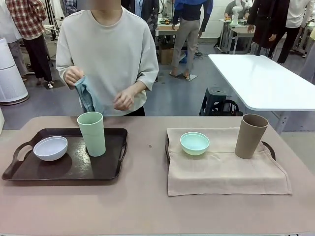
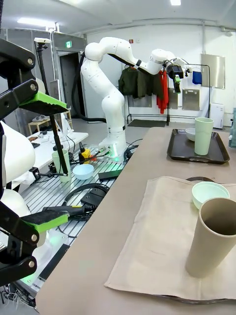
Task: Set up a tray with a mat and arrange the tableware.
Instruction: Pick up the Picnic Bowl and Reusable plastic cup from the Handle tray in front of the human's position and hold them in the air.
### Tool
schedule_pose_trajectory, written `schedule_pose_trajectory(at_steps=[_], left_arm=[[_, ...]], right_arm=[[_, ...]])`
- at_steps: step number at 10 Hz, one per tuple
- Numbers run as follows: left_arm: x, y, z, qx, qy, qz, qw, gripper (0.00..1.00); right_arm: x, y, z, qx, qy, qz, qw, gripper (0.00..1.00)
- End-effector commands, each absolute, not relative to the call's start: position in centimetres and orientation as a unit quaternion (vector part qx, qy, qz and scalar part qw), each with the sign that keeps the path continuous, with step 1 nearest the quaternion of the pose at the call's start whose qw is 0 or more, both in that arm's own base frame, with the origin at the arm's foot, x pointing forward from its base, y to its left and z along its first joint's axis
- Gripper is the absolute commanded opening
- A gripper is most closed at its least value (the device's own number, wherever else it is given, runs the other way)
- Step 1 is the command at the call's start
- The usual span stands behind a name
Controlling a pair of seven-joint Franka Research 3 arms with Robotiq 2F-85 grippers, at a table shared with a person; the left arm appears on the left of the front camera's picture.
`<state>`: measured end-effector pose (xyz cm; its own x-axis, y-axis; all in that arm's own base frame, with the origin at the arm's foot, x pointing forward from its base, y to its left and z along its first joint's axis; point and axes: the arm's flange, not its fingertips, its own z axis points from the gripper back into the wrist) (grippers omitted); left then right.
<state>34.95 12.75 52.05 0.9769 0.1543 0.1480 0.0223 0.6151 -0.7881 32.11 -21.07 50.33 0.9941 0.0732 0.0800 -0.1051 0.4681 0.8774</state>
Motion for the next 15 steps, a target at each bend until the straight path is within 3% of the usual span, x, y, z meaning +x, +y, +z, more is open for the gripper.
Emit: schedule_pose_trajectory(at_steps=[1, 4, 5, 10, 13, 15], left_arm=[[34.6, 12.6, 51.9, -0.441, -0.108, 0.036, 0.89, 0.93], [34.9, 12.8, 52.1, -0.437, -0.101, 0.037, 0.893, 0.93], [36.4, 13.4, 53.1, -0.396, -0.134, 0.117, 0.901, 0.93], [37.8, 11.6, 59.1, -0.253, -0.115, 0.068, 0.958, 0.93], [38.1, 7.7, 63.3, -0.186, -0.093, 0.078, 0.975, 0.93], [39.3, 6.0, 65.6, -0.13, -0.08, 0.093, 0.984, 0.93]], right_arm=[[32.1, -21.1, 50.3, 0.514, -0.016, 0.051, 0.856, 1.0], [32.1, -21.1, 50.3, 0.513, -0.016, 0.052, 0.857, 1.0], [33.1, -19.3, 52.2, 0.469, -0.07, 0.099, 0.875, 1.0], [42.5, -0.7, 59.2, 0.296, -0.138, 0.249, 0.912, 1.0], [46.8, 10.5, 55.1, 0.249, -0.179, 0.365, 0.879, 1.0], [47.1, 16.1, 51.7, 0.267, -0.159, 0.446, 0.839, 1.0]])
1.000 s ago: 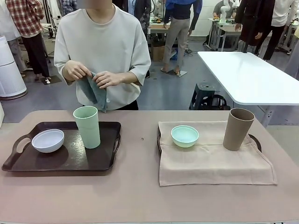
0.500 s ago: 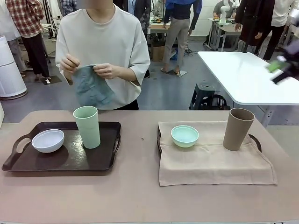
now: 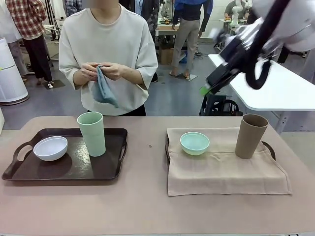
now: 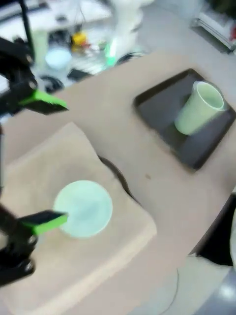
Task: Set up a tray with a mat and arrange the tableware.
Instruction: Pick up the Picnic Bowl and Reusable plastic cup from the Handle tray in front of the human's position and hold them in the air.
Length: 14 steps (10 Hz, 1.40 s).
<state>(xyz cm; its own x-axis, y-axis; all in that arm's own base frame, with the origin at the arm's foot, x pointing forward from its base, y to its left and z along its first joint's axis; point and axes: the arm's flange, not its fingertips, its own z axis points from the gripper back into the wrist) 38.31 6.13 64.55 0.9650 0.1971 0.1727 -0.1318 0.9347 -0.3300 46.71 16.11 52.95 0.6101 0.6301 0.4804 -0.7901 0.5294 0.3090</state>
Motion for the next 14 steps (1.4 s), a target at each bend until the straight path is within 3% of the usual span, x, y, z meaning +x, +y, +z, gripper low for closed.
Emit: schedule_pose_trajectory(at_steps=[1, 8, 10, 12, 14], left_arm=[[39.8, 5.7, 66.0, -0.125, -0.072, 0.096, 0.985, 0.93], [40.0, 5.2, 65.9, -0.122, -0.083, 0.088, 0.985, 0.93], [44.1, 3.5, 64.1, -0.12, -0.084, 0.02, 0.989, 0.93], [44.7, 0.8, 62.4, -0.079, -0.113, -0.058, 0.989, 0.93], [44.3, -0.2, 58.8, -0.052, -0.104, -0.067, 0.991, 0.93]], right_arm=[[47.0, 17.0, 50.8, 0.277, -0.162, 0.455, 0.83, 1.0], [47.2, 18.4, 50.4, 0.27, -0.154, 0.457, 0.833, 1.0], [47.7, 20.3, 49.0, 0.25, -0.218, 0.635, 0.697, 1.0], [51.1, 26.1, 46.1, 0.242, -0.233, 0.689, 0.643, 1.0], [52.7, 31.9, 43.9, 0.269, -0.224, 0.717, 0.603, 1.0]])
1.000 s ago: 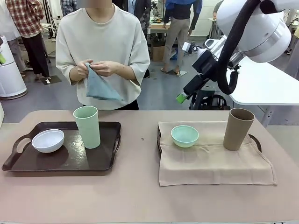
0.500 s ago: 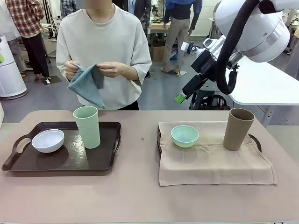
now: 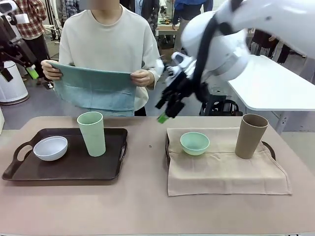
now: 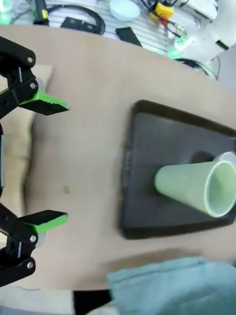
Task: Set up a tray with a mat and arrange the tableware.
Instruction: Pick up the Picnic Bowl and Reusable plastic cup from the Handle tray in front of the human's position and hold them in the air.
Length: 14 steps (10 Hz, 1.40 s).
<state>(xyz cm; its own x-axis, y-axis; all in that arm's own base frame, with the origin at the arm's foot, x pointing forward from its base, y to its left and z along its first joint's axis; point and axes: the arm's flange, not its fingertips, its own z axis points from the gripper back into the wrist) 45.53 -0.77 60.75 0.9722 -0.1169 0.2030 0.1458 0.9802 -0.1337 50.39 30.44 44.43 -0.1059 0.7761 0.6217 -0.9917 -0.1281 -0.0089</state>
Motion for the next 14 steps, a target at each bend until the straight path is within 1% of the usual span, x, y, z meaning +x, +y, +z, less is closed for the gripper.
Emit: schedule_pose_trajectory(at_steps=[1, 3, 5, 6, 7, 12, 13, 14], left_arm=[[44.8, -0.3, 56.5, -0.043, -0.089, -0.07, 0.993, 0.93], [44.9, -0.4, 52.4, -0.04, -0.043, -0.065, 0.996, 0.93], [45.1, -1.1, 49.6, -0.044, -0.019, -0.061, 0.997, 0.93], [45.4, -1.2, 48.5, -0.037, -0.016, -0.042, 0.998, 0.93], [44.7, -0.6, 49.6, -0.051, -0.018, -0.066, 0.996, 0.93], [44.8, -0.7, 49.4, -0.051, -0.017, -0.061, 0.997, 0.93], [45.0, -0.9, 47.8, -0.034, -0.031, -0.076, 0.996, 0.93], [45.2, -0.6, 47.2, -0.033, -0.045, -0.092, 0.994, 0.93]], right_arm=[[53.6, 34.3, 43.4, 0.275, -0.23, 0.722, 0.592, 1.0], [54.6, 38.2, 42.0, 0.274, -0.234, 0.723, 0.589, 1.0], [55.1, 39.9, 41.4, 0.279, -0.246, 0.724, 0.58, 1.0], [55.0, 40.2, 41.2, 0.28, -0.247, 0.729, 0.574, 1.0], [54.3, 39.6, 41.3, 0.286, -0.24, 0.726, 0.578, 1.0], [54.7, 40.0, 41.3, 0.291, -0.246, 0.724, 0.575, 1.0], [55.4, 40.2, 39.6, 0.285, -0.279, 0.691, 0.603, 1.0], [55.7, 40.6, 38.3, 0.314, -0.269, 0.68, 0.606, 1.0]])
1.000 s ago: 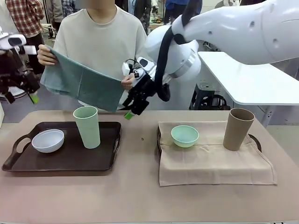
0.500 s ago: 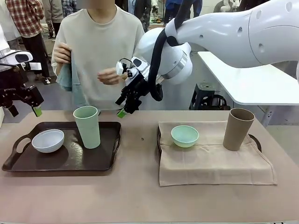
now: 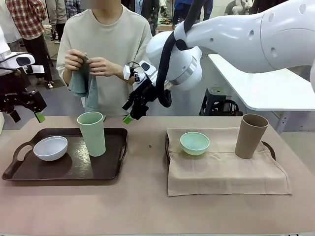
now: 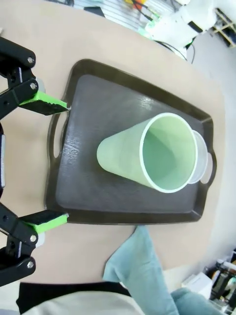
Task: Set up a tray with a mat and arrange the tableware.
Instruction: Pick up the Picnic Bowl and Reusable plastic cup from the Handle tray in front of the human's position and hold them in the air.
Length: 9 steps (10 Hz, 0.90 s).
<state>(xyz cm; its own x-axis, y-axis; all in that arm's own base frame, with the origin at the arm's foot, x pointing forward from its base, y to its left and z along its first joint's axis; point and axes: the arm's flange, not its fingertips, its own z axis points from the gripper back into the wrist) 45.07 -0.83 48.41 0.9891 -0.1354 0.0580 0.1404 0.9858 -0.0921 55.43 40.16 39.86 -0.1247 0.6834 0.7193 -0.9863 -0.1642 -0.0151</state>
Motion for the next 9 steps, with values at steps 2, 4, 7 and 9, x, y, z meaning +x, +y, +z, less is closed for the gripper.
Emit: schedule_pose_trajectory(at_steps=[2, 4, 7, 9], left_arm=[[44.8, 0.4, 45.6, -0.027, -0.075, -0.107, 0.991, 0.93], [44.8, 0.9, 43.5, -0.025, -0.098, -0.125, 0.987, 0.93], [45.3, 1.5, 40.6, -0.044, -0.091, -0.133, 0.986, 0.93], [45.8, 0.9, 39.5, -0.055, -0.091, -0.14, 0.984, 0.93]], right_arm=[[55.2, 40.8, 36.3, 0.346, -0.275, 0.67, 0.597, 1.0], [54.6, 41.1, 34.7, 0.377, -0.286, 0.666, 0.577, 1.0], [53.9, 42.6, 33.5, 0.397, -0.303, 0.659, 0.562, 1.0], [54.7, 44.6, 32.0, 0.407, -0.299, 0.651, 0.567, 1.0]])
